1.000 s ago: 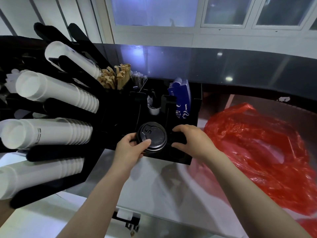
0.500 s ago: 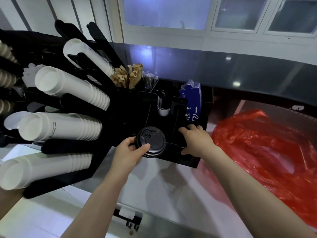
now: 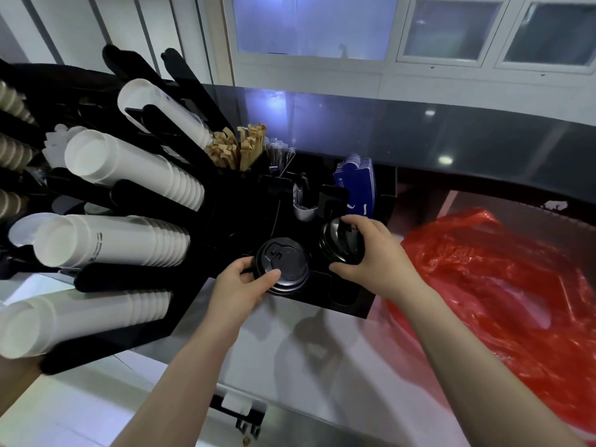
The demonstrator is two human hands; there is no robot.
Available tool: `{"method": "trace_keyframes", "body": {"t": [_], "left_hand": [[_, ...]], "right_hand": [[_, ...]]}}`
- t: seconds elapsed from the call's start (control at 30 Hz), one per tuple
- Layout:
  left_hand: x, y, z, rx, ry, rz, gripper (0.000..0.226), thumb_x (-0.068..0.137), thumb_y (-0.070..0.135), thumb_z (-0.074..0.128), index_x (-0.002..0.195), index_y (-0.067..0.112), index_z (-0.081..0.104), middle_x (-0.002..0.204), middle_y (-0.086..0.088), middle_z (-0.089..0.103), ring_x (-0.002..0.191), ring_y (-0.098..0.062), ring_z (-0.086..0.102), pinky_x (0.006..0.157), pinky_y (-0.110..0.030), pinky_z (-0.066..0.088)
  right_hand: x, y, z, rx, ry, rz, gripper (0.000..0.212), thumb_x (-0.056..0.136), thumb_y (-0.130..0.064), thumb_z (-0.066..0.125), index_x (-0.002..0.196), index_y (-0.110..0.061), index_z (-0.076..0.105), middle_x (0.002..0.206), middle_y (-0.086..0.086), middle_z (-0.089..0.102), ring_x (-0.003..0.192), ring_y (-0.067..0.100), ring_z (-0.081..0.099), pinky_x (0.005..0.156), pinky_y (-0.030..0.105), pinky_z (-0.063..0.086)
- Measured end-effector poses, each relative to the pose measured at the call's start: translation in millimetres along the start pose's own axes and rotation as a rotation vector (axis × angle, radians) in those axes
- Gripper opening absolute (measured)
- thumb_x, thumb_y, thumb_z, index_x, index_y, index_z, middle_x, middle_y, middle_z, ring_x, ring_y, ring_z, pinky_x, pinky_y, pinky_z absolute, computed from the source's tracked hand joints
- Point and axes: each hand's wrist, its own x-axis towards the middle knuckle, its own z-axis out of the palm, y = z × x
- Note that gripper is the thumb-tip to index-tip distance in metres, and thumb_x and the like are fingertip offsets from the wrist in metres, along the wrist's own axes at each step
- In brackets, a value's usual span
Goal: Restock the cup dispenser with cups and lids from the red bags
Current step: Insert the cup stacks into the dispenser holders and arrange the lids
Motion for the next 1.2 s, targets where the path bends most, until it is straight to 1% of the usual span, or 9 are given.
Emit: {"method": "trace_keyframes", "body": {"t": [0.17,0.37,0.5,0.63,0.83,0.9,1.03,1.13,1.2], "left_hand": [[0,3,7,-0.019,-0.080,-0.012,0.028,0.084,0.011,0.070,0.110,0.014,0.061,0.087,-0.002,0.075,0.085,-0.019,0.072,0.070,-0.030,0.055],[-7,11,7,-0.148,-0.102,-0.009,0.024,0.090,0.012,0.059,0.115,0.010,0.057,0.099,-0.011,0.070,0.093,-0.028,0.067,0.087,-0.049,0.052],[-19,26,-4,-0.217,-0.167,0.001,0.031,0.092,0.024,0.051,0.119,0.010,0.057,0.106,-0.013,0.069,0.094,-0.024,0.066,0.084,-0.040,0.054],[-36,44,-21,-0.147,-0.118,0.080,0.021,0.096,0.012,0.049,0.114,0.013,0.059,0.100,-0.010,0.072,0.090,-0.021,0.069,0.074,-0.031,0.056],[-69,82,-55,0.034,-0.030,0.246,0.023,0.092,0.007,0.057,0.108,0.022,0.060,0.084,-0.002,0.074,0.079,-0.015,0.072,0.066,-0.021,0.055],[-82,96,-71,0.101,-0.026,0.283,0.022,0.092,0.010,0.058,0.108,0.026,0.059,0.081,-0.001,0.075,0.076,-0.015,0.072,0.064,-0.018,0.054],[-100,117,-111,0.207,-0.042,0.374,0.026,0.086,0.022,0.059,0.111,0.030,0.060,0.085,0.000,0.075,0.082,-0.019,0.072,0.075,-0.031,0.056],[-113,119,-150,0.243,-0.051,0.428,0.024,0.092,0.011,0.055,0.109,0.026,0.061,0.085,0.002,0.075,0.082,-0.013,0.071,0.074,-0.023,0.055],[-123,117,-187,0.264,-0.051,0.412,0.027,0.094,0.006,0.052,0.109,0.027,0.061,0.086,0.002,0.075,0.084,-0.013,0.070,0.081,-0.030,0.056]], "right_hand": [[-11,-25,14,0.198,-0.053,-0.191,0.082,0.062,-0.028,0.087,0.134,-0.022,0.049,0.124,-0.011,0.048,0.119,0.004,0.044,0.098,0.001,0.025],[-9,-33,29,0.320,-0.093,-0.168,0.085,0.060,-0.035,0.088,0.133,-0.034,0.044,0.126,-0.011,0.048,0.117,-0.002,0.045,0.096,0.003,0.031],[-7,-44,31,0.371,-0.103,-0.212,0.087,0.060,-0.034,0.089,0.133,-0.037,0.042,0.127,-0.010,0.046,0.117,-0.005,0.043,0.098,0.005,0.032],[-5,-66,31,0.428,-0.104,-0.333,0.085,0.061,-0.034,0.088,0.126,-0.050,0.036,0.127,-0.019,0.044,0.121,-0.002,0.043,0.101,0.012,0.036],[-6,-109,38,0.638,-0.153,-0.450,0.086,0.063,-0.034,0.085,0.137,-0.028,0.041,0.135,-0.007,0.046,0.123,0.016,0.052,0.098,0.044,0.049],[-11,-131,43,0.692,-0.155,-0.462,0.085,0.064,-0.025,0.087,0.136,-0.026,0.041,0.134,-0.007,0.047,0.119,0.017,0.055,0.095,0.045,0.050],[-21,-176,52,0.717,-0.079,-0.499,0.088,0.061,-0.024,0.088,0.132,-0.039,0.039,0.135,-0.013,0.046,0.117,0.017,0.056,0.094,0.039,0.052],[-31,-217,67,0.586,-0.028,-0.526,0.098,0.062,-0.022,0.089,0.137,-0.046,0.032,0.138,-0.014,0.040,0.126,0.015,0.048,0.100,0.040,0.048],[-43,-252,86,0.523,0.009,-0.548,0.097,0.063,-0.024,0.088,0.135,-0.053,0.031,0.134,-0.014,0.039,0.127,0.011,0.044,0.102,0.040,0.046]]}}
